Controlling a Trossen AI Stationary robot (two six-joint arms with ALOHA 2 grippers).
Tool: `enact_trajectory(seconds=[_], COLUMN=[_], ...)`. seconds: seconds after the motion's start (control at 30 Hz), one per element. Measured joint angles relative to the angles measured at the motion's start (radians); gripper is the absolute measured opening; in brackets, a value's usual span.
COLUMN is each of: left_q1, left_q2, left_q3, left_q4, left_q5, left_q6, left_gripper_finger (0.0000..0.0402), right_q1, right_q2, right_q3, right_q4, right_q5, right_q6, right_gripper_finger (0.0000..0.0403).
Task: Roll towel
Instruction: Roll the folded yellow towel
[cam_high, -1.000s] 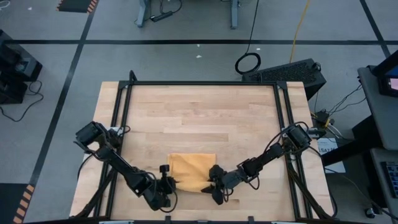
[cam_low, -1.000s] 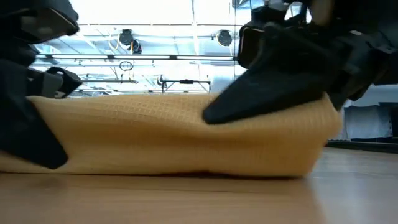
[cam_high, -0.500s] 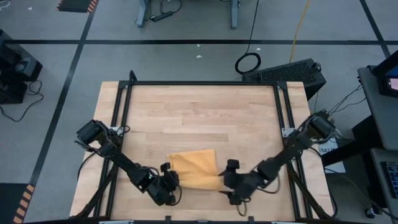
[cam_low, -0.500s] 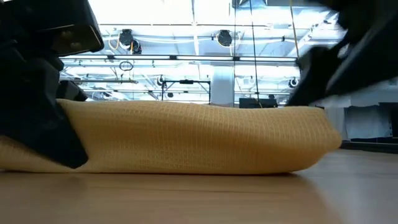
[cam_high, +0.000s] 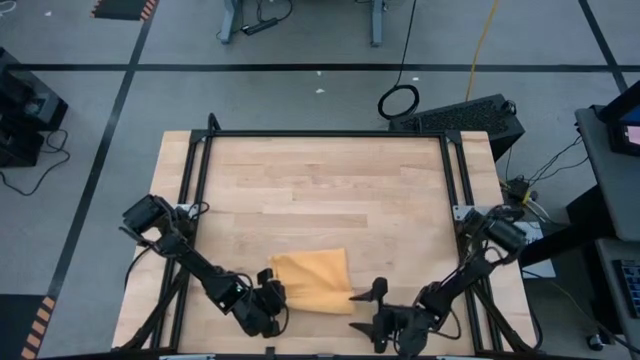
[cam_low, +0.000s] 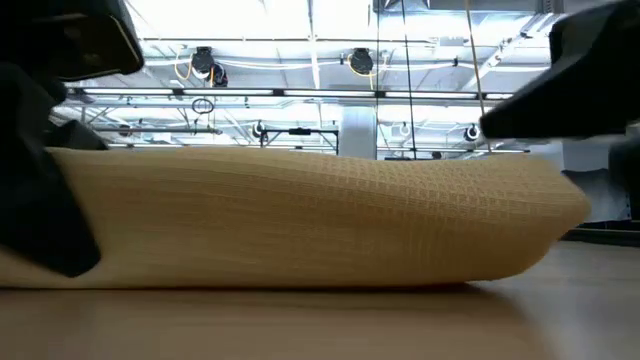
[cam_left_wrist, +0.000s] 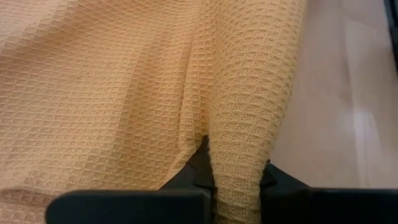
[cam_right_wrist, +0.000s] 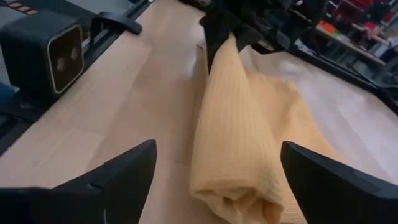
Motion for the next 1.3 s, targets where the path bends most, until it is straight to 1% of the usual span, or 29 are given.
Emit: enact_trajectory(seconds=[0.1,0.23,0.4,0.5,0.57,0.73,0.83,0.9,0.97,1.03,1.1,1.2,1.3], left_q1=[-0.007,-0.011,-0.011,-0.012,-0.015,-0.032,-0.044,-0.053,-0.059,-0.063,-0.064,-0.076,-0.084], left_q2=[0.0,0.0,0.0,0.0,0.0,0.0,0.0,0.0,0.0,0.0,0.0,-0.002,-0.03], left_q3=[0.0,0.0,0.0,0.0,0.0,0.0,0.0,0.0,0.0,0.0,0.0,0.001,0.001], left_q4=[0.005,0.017,0.024,0.025,0.025,0.026,0.027,0.026,0.019,0.007,0.002,0.002,-0.044], left_q5=[0.002,0.009,0.012,0.012,0.012,0.011,0.009,-0.005,-0.045,-0.06,-0.063,-0.066,-0.065], left_q6=[0.0,-0.002,-0.019,-0.02,-0.02,-0.017,-0.003,-0.002,-0.037,-0.074,-0.086,-0.078,-0.079], left_gripper_finger=[0.0029,0.003,0.003,0.003,0.003,0.003,0.003,0.003,0.0037,0.0057,0.0088,0.0152,0.0221], right_q1=[-0.021,-0.057,-0.102,-0.131,-0.149,-0.181,-0.195,-0.207,-0.22,-0.234,-0.246,-0.258,-0.271], right_q2=[0.06,0.107,0.117,0.117,0.117,0.117,0.117,0.117,0.117,0.117,0.117,0.116,0.116], right_q3=[0.0,0.0,0.0,0.0,0.0,0.0,0.001,0.001,0.001,0.001,0.001,0.001,0.001], right_q4=[0.103,0.168,0.239,0.239,0.237,0.239,0.239,0.238,0.235,0.23,0.223,0.216,0.215], right_q5=[-0.019,-0.025,-0.111,-0.164,-0.212,-0.299,-0.307,-0.311,-0.336,-0.359,-0.377,-0.403,-0.42], right_q6=[-0.055,-0.073,-0.067,-0.025,0.015,0.069,0.113,0.154,0.215,0.293,0.358,0.409,0.454], right_gripper_finger=[0.0331,0.0317,0.0286,0.0247,0.0209,0.0097,0.003,0.0013,0.002,0.0027,0.0027,0.0015,0.0008])
